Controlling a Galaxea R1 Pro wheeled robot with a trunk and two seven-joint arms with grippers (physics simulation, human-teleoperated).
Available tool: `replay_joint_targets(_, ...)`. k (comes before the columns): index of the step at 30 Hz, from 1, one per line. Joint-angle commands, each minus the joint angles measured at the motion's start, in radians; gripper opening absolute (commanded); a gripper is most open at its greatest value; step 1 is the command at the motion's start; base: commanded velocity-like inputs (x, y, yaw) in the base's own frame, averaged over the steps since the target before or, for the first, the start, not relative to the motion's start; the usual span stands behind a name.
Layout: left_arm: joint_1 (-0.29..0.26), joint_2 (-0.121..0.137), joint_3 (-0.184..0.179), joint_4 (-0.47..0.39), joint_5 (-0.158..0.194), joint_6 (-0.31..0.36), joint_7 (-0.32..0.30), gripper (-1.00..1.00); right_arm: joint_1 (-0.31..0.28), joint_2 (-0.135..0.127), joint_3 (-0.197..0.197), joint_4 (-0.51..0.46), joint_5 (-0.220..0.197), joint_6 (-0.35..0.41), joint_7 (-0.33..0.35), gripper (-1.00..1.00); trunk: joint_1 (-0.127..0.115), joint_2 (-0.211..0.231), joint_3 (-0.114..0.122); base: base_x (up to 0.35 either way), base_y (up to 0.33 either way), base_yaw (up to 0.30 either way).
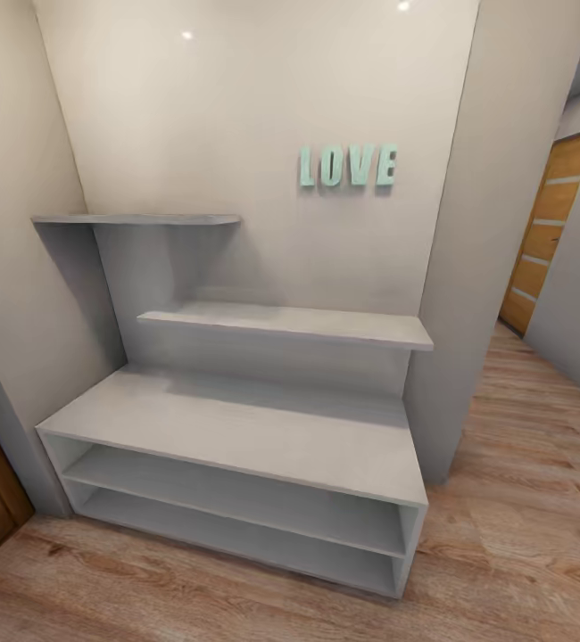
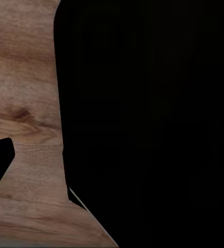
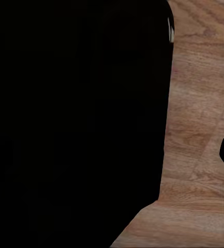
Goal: Pick up the two gym shoes and the two sandals from the corridor floor and place them onto the hallstand (shoe rack) in the corridor, making sure they are on the rack and not on the floor. Arrange them so the two gym shoes are next to each other and the two sandals are next to each other.
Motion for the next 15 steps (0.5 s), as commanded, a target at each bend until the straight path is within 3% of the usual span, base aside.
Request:
replay_joint_targets(1,-0.006,0.006,-0.006,-0.006,-0.006,-0.006,-0.006,1.0,-0.006,0.006,-0.006,-0.006,0.006,0.006,0.006,1.0,0.0,0.0,0.0,0.0,0.0,0.0)
replay_joint_targets(5,-0.029,0.028,-0.027,-0.028,-0.028,-0.028,-0.028,1.0,-0.029,0.013,-0.028,-0.029,0.028,0.028,0.028,1.0,0.0,0.0,0.0,0.0,0.0,0.0)
replay_joint_targets(8,-0.023,0.011,-0.01,-0.011,-0.022,-0.011,-0.041,1.0,-0.038,0.018,-0.022,-0.046,0.023,0.022,0.013,1.0,0.0,0.0,0.0,0.0,0.0,0.0)
replay_joint_targets(15,0.017,-0.028,0.028,-0.001,0.017,0.028,-0.002,1.0,-0.015,0.025,0.003,-0.054,-0.014,-0.017,-0.014,1.0,0.0,0.0,0.0,0.0,0.0,0.0)
